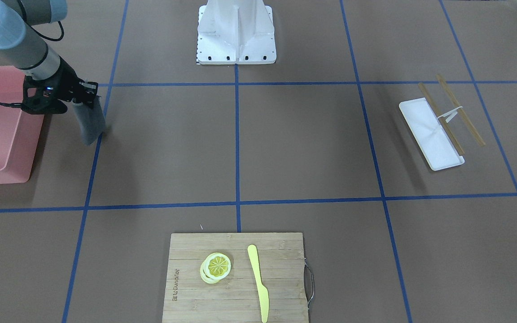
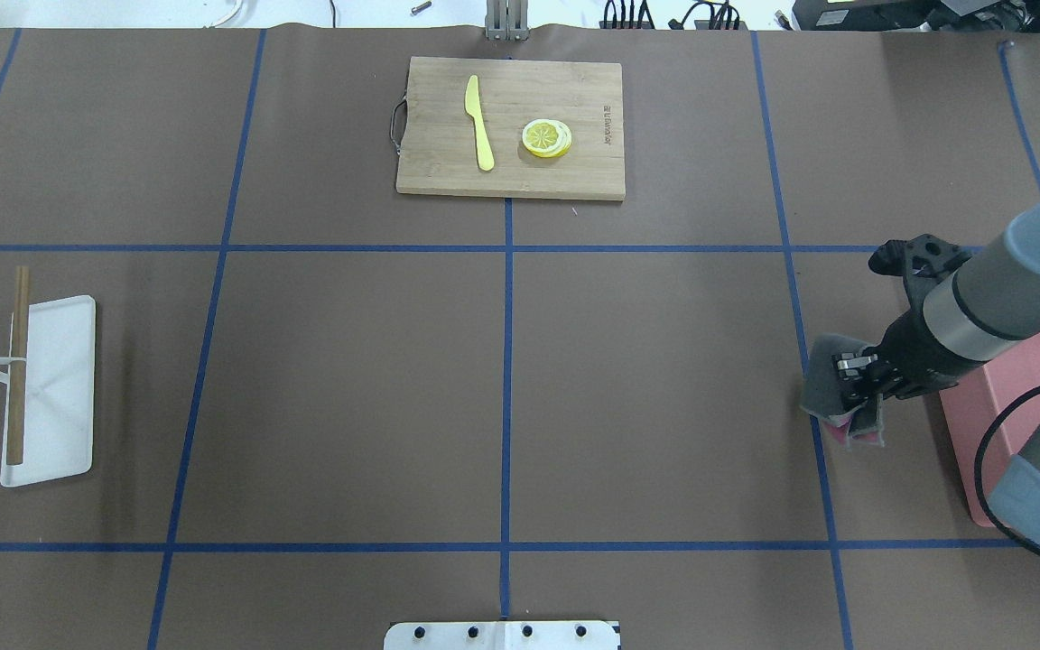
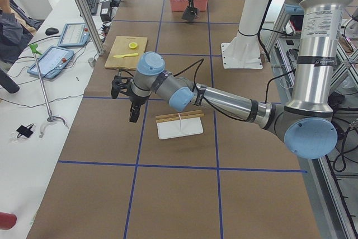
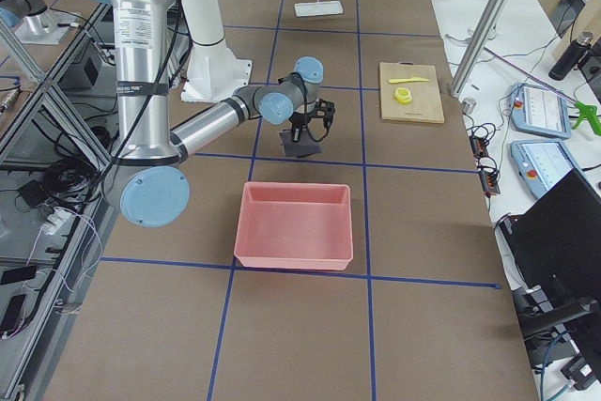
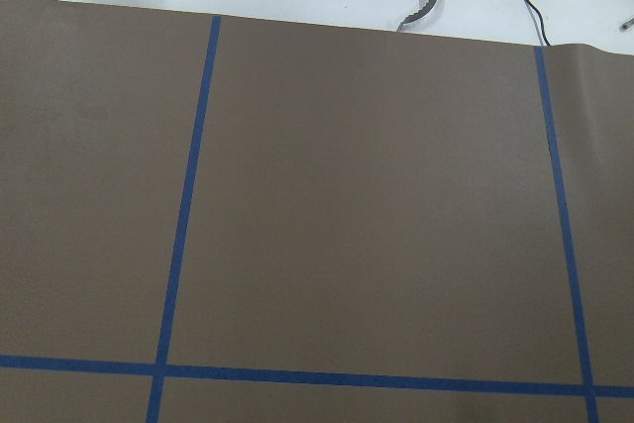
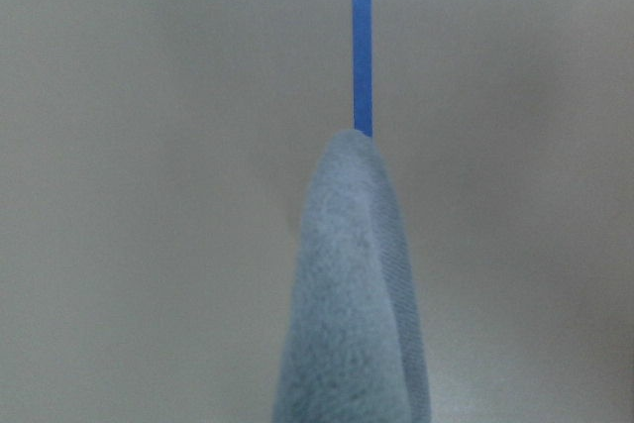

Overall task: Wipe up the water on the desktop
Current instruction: 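Carry the cloth with the right gripper to the pink bin, then drop the cloth into the pink bin and withdraw the right arm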

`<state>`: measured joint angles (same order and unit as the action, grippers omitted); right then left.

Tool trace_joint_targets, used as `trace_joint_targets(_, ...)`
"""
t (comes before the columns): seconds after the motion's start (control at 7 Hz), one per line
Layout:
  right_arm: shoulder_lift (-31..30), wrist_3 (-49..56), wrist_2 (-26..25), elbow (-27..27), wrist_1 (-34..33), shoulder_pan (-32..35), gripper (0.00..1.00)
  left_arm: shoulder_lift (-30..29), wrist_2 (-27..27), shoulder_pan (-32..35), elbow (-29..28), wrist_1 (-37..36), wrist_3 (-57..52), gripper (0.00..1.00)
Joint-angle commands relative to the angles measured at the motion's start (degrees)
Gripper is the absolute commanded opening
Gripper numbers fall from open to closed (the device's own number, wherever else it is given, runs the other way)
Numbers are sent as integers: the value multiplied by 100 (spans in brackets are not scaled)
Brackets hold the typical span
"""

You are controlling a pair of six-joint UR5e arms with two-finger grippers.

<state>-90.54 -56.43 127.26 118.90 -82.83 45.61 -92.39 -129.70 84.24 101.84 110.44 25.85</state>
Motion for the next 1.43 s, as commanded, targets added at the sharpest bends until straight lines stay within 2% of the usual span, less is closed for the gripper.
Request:
trace_joint_targets(0.0,-340,1136,9,257,-14,1085,0,2,33,233,-51,-835,-1437,97)
trace_joint_targets(0.29,-1303,3100,184,204,-23,2157,0,36,15,242,-33,-910,-1504,97)
trace_joint_targets(0.43,-1735,3773,194,178,-23,2432,0,72,15,242,2,-927,-1504,97)
trace_joint_targets(0.71,-2195,3963,325,152,-23,2505,0,125,15,242,11,-927,-1495,97)
trace_joint_targets(1.0,-2302,4464,352,-128,-23,2628,0,125,15,242,2,-927,-1495,97)
trace_joint_targets(1.14,-2276,4421,352,-252,21,2628,99,125,7,251,11,-927,-1495,97)
trace_joint_targets(1.29,-2258,4404,343,-296,47,2628,100,177,-11,242,11,-936,-1486,97)
